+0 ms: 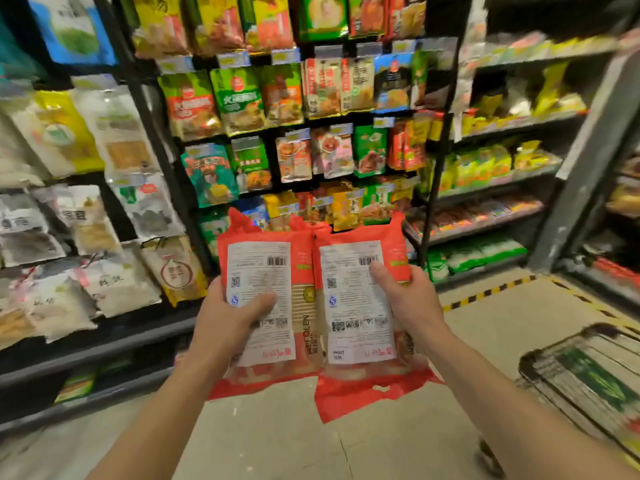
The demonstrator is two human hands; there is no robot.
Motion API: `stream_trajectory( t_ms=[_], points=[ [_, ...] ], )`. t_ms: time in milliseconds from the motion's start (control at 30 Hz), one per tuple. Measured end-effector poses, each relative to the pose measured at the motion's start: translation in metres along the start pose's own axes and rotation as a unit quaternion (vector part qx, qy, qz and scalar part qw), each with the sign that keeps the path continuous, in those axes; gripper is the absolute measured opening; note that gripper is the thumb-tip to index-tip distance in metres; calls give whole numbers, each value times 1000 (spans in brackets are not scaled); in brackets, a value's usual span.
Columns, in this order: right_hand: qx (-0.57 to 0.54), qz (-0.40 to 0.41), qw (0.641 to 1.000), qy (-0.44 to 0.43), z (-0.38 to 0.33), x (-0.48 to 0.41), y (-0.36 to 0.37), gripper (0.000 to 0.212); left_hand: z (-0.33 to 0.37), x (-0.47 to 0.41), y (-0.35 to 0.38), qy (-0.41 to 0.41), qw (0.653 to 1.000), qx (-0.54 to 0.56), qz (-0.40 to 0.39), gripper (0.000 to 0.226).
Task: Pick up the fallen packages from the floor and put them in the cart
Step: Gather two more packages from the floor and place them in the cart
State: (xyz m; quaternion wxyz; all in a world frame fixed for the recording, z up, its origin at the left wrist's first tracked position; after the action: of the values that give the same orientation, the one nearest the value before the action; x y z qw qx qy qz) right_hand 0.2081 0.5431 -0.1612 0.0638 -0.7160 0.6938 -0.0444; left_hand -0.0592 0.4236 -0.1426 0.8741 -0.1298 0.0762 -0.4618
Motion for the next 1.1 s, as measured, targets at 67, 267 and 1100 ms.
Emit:
stream_trajectory(
  t_ms=[67,267,1100],
  points=[
    [-1,45,999,7,7,-1,-60,43,25,6,54,19,999,-7,-42,55],
    [2,185,982,37,52,-5,-251,49,82,32,249,62,982,-17,-178,58],
    [-56,489,822,287,370,40,-671,25,-1,172,877,35,794,-167,-584,49]
  ],
)
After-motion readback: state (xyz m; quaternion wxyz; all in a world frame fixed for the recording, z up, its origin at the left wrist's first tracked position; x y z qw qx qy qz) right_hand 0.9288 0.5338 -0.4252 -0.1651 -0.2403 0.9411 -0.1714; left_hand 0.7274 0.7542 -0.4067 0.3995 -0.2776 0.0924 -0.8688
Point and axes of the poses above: each hand's wrist, its own x-axis away from the middle knuckle, its own y-axis out of the palm, z = x × y, the point moved 1 cm from there along -x, towards the middle knuckle, and after that the axes turned 3 degrees about -x, right-handed, at the moved point
